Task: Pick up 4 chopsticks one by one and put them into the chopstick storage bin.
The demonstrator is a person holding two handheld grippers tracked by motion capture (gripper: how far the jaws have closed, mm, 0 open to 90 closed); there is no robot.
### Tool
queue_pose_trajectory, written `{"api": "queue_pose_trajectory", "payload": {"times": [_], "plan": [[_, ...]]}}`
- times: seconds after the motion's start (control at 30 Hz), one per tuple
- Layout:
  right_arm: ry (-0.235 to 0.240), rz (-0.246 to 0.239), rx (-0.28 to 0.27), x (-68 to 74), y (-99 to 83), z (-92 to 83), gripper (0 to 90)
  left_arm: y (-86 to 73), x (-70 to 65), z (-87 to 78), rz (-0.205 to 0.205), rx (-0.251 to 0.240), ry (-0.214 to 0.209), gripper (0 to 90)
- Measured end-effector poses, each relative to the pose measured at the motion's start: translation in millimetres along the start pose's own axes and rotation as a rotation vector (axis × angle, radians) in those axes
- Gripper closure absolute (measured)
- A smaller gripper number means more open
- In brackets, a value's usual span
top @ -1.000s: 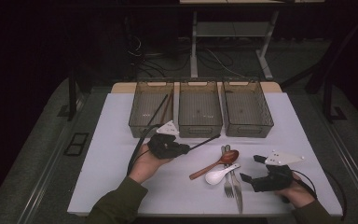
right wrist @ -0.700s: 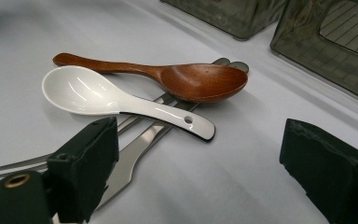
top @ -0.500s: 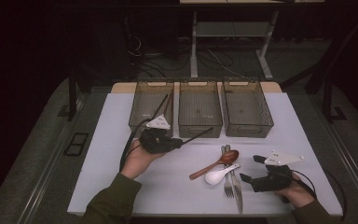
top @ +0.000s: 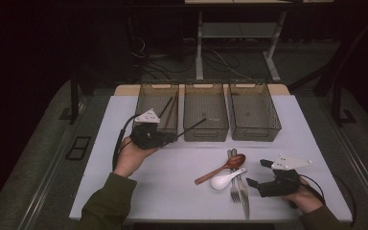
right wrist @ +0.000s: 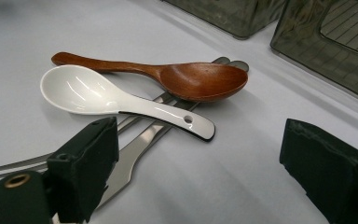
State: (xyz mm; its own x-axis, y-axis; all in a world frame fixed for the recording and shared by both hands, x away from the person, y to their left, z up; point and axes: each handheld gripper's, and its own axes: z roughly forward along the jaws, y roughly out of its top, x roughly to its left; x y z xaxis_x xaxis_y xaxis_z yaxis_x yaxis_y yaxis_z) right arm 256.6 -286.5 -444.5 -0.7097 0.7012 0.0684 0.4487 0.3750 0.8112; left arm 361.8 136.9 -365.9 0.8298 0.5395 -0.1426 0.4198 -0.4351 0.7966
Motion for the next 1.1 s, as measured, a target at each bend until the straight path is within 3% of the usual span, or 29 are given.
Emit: {"api": "queue_pose_trajectory", "payload": {"times": [0.53,0.7,1.1], "plan": [[-0.003,0.000,-0.005,-1.5,-0.4,1.4,11.5,22.2,41.9,-10.8,-0.034,-0.005,0.103,85.4],[-0.004,0.001,-0.004,-0.7,-0.2,1.3,11.5,32.4,55.7,-13.7,-0.050,-0.028,0.144,85.4],[-0.004,0.004,-0.006,-1.4,-0.3,0.4,11.5,37.4,89.4,7.7,-0.123,-0.014,0.274,85.4]]}}
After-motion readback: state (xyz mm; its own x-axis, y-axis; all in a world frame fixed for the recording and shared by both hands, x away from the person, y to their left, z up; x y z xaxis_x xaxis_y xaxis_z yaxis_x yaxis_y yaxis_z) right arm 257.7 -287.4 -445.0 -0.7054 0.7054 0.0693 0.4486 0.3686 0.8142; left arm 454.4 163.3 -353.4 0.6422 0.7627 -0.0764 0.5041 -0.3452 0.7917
